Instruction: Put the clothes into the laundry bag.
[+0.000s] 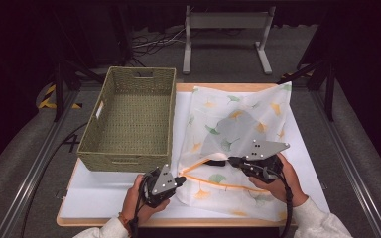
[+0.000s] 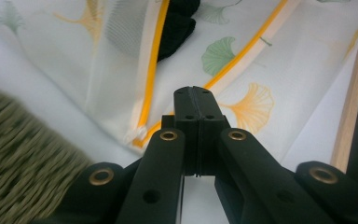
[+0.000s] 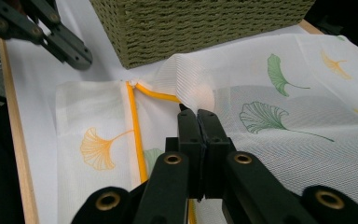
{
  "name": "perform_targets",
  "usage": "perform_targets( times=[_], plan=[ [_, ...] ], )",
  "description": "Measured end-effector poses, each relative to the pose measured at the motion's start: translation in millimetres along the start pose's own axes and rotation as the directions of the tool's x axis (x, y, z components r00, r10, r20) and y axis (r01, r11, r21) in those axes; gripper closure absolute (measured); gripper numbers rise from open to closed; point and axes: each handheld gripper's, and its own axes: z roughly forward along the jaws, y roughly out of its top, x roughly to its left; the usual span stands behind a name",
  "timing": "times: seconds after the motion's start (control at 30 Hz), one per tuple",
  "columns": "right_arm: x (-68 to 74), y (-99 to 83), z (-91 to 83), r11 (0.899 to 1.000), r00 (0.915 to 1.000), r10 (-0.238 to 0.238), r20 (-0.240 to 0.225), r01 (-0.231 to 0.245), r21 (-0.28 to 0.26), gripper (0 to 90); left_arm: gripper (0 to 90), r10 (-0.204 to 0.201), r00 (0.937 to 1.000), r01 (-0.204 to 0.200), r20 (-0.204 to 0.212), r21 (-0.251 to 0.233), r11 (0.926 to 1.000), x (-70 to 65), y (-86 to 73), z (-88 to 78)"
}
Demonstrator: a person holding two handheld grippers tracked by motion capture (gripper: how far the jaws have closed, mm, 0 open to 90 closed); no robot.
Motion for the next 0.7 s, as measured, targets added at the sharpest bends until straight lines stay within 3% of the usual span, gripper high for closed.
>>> perform_targets(
  times=[0.23, 0.37, 0.47, 0.5, 0.53, 0.57, 0.7],
  plan=[
    [-0.9, -4.1, 1.1, 1.000, 1.0000, 0.000, -0.009, 0.000, 0.027, 89.8, 86.8, -0.046, 0.9983, 0.045, -0.037, -0.031, 0.9985, 12.5, -23.2, -26.6],
    [-0.8, -10.4, 4.0, 0.999, 0.9999, 0.005, -0.010, -0.005, 0.050, 89.8, 85.9, -0.086, 0.9936, 0.084, -0.074, -0.023, 0.9962, 19.5, -38.5, -39.4],
    [0.1, -13.1, 5.9, 0.999, 0.9999, 0.002, -0.011, -0.002, 0.053, 89.8, 85.3, -0.111, 0.9884, 0.109, -0.104, -0.021, 0.9938, 23.9, -50.6, -49.0],
    [0.3, -13.8, 6.9, 0.998, 0.9999, 0.000, -0.013, 0.000, 0.059, 89.8, 85.3, -0.131, 0.9840, 0.129, -0.121, -0.025, 0.9913, 27.2, -57.0, -54.5],
    [0.6, -14.3, 7.8, 0.998, 0.9999, -0.002, -0.014, 0.002, 0.063, 89.8, 85.0, -0.131, 0.9840, 0.129, -0.121, -0.025, 0.9913, 27.2, -57.0, -54.5],
    [0.8, -15.3, 9.0, 0.998, 0.9998, -0.002, -0.018, 0.003, 0.068, 89.8, 84.8, -0.163, 0.9780, 0.159, -0.130, -0.039, 0.9865, 31.6, -65.4, -60.6],
    [1.9, -18.0, 12.7, 0.996, 0.9997, -0.008, -0.021, 0.009, 0.084, 89.8, 83.0, -0.179, 0.9714, 0.174, -0.156, -0.047, 0.9836, 37.8, -78.6, -68.0]
  ],
)
